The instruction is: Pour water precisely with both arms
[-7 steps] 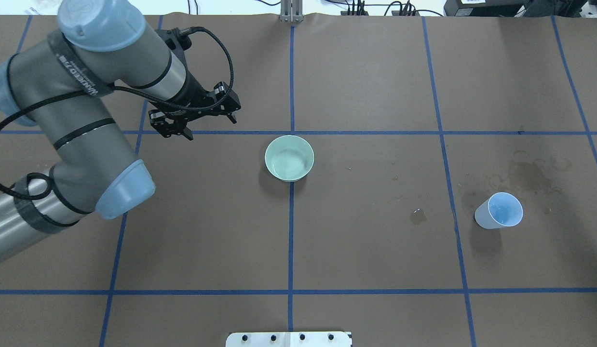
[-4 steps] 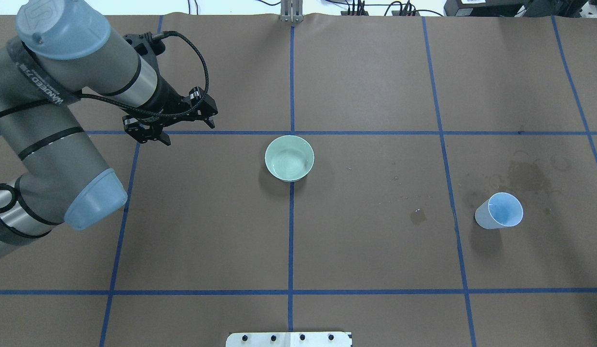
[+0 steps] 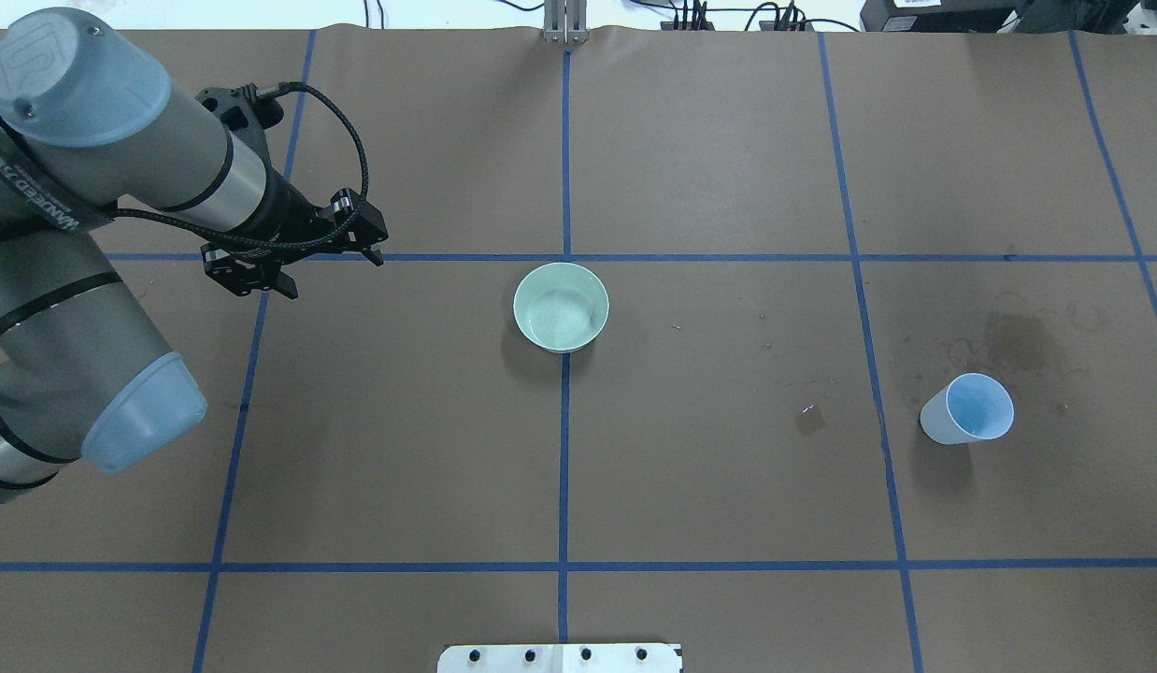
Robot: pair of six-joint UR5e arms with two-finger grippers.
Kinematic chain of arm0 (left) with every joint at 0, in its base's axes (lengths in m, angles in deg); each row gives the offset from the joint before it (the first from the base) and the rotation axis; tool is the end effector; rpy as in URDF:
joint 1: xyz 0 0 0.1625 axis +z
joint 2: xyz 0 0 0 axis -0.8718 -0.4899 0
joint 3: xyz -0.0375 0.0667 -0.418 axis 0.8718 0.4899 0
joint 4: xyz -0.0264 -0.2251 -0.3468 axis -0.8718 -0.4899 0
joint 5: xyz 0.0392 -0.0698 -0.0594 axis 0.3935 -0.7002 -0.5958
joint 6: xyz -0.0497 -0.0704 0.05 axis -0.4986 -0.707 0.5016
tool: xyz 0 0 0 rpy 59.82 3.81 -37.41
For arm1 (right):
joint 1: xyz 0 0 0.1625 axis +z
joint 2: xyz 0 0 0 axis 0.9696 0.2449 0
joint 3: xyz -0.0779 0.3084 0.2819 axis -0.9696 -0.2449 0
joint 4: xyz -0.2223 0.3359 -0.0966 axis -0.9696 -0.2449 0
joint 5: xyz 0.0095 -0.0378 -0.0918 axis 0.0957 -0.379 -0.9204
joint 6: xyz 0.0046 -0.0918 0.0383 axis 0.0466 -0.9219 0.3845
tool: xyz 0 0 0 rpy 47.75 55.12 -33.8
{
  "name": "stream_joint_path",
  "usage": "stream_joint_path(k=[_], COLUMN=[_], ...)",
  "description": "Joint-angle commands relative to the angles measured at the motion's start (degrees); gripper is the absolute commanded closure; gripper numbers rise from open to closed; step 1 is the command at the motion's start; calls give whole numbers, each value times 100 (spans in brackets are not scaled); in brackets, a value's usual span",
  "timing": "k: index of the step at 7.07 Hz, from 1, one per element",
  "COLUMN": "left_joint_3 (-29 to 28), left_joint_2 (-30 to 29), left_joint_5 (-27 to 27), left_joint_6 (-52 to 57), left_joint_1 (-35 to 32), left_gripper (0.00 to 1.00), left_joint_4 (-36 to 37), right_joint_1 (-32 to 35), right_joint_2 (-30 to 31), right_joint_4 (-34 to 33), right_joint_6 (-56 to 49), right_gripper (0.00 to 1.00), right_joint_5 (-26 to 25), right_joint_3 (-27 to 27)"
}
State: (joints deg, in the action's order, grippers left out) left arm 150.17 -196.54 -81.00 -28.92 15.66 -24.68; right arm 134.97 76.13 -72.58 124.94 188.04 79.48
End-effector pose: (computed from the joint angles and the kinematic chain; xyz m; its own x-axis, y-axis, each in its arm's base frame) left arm 0.3517 -0.4706 0.2300 0.5289 -0.3113 -0.7895 0.2654 0.9443 -0.1946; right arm -0.0735 -0.3215 0.4194 0.6871 0.1659 0.7073 -0.3974 0.9008 0.1748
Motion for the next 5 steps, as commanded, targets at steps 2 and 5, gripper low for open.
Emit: stream_joint_path(k=[2, 5], left_joint_3=[-5, -13], left_joint_2=[55, 248], left_joint_5=[81, 81], left_joint_6=[0, 44], left_joint_1=[27, 35], left_gripper=[0, 0], left_joint_4=[-2, -37], right_joint_1=[-1704, -4452], right_joint_2=[44, 272], right_joint_4=[3, -224], right_joint_6=[1452, 3321], right_gripper=[0, 0], right_joint_5=[-1660, -4511], right_joint_3=[260, 243])
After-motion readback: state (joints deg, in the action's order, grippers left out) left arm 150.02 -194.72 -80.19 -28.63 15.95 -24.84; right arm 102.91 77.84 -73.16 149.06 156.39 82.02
